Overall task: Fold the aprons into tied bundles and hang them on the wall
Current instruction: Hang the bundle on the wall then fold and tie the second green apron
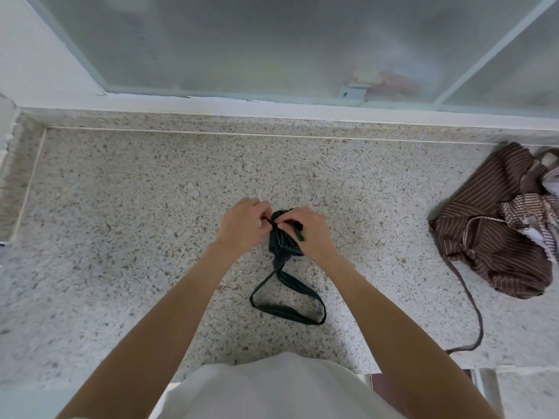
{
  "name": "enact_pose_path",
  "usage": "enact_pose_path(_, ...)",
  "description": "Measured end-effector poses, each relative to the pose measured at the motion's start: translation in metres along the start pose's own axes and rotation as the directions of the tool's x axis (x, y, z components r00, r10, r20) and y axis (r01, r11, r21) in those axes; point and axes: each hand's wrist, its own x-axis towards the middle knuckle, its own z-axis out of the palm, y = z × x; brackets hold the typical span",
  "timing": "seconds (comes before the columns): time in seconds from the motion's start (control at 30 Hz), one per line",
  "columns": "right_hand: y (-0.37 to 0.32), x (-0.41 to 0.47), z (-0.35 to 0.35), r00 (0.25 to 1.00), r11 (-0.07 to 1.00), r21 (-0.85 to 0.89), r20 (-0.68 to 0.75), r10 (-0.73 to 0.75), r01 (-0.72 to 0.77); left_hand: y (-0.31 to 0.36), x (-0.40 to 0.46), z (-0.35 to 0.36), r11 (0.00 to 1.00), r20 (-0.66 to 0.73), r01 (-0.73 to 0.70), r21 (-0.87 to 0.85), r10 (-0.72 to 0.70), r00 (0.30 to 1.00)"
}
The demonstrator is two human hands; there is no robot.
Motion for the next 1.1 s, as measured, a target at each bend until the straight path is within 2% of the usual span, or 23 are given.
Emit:
enact_pose_path(0.1,-0.002,0.0,0.006,1.0,0.999,-0.045,0.015,0.0,0.001,-0.013,-0.004,0.011,0.986,-0.055,-0.086,0.141,0.095,0.994)
enact_pose_path(0.17,-0.005,0.0,0.01,1.0,0.998,-0.062,0.004,0.018,-0.018,-0.022,-0.005,0.012,0.967,-0.042,-0.148,0.207,0.16,0.986)
enact_pose_path(0.27,-0.008,-0.002,0.013,0.998,0.997,-0.033,-0.028,0.063,-0.064,-0.036,-0.008,0.012,0.92,0.053,-0.2,0.337,0.194,0.98)
enact_pose_path(0.4,-0.014,-0.005,0.017,0.991,0.994,0.007,-0.078,0.109,-0.109,-0.045,-0.017,0.01,0.76,0.267,-0.274,0.589,0.137,0.954)
enact_pose_path(0.5,-0.016,-0.014,0.017,0.974,0.977,0.096,-0.108,0.198,-0.188,-0.047,-0.014,0.004,0.74,0.363,-0.309,0.598,0.094,0.927)
enact_pose_path(0.6,-0.017,-0.024,0.015,0.965,0.96,0.185,-0.118,0.236,-0.212,-0.047,-0.01,-0.003,0.733,0.376,-0.325,0.597,0.103,0.921)
enact_pose_path(0.77,-0.014,-0.043,0.012,0.942,0.922,0.295,-0.148,0.302,-0.25,-0.054,-0.013,-0.007,0.796,0.351,-0.177,0.579,-0.048,0.935)
enact_pose_path(0.83,-0.012,-0.05,0.01,0.927,0.902,0.318,-0.136,0.35,-0.294,-0.055,-0.015,-0.005,0.824,0.336,-0.141,0.549,-0.063,0.94)
enact_pose_path(0.93,-0.015,-0.04,-0.001,0.909,0.868,0.291,0.017,0.415,-0.402,-0.053,-0.016,-0.005,0.908,0.305,-0.021,0.419,-0.119,0.945)
enact_pose_path(1.0,-0.02,-0.032,-0.009,0.906,0.856,0.304,0.073,0.417,-0.419,-0.054,-0.022,-0.008,0.967,0.258,0.152,0.203,-0.203,0.945)
enact_pose_path(1.03,-0.023,-0.029,-0.013,0.906,0.86,0.29,0.066,0.419,-0.419,-0.053,-0.028,-0.01,0.966,0.236,0.246,0.073,-0.257,0.937)
enact_pose_path(1.1,-0.029,-0.029,-0.017,0.902,0.886,0.206,-0.032,0.431,-0.416,-0.047,-0.042,-0.015,0.901,0.162,0.381,-0.206,-0.352,0.922)
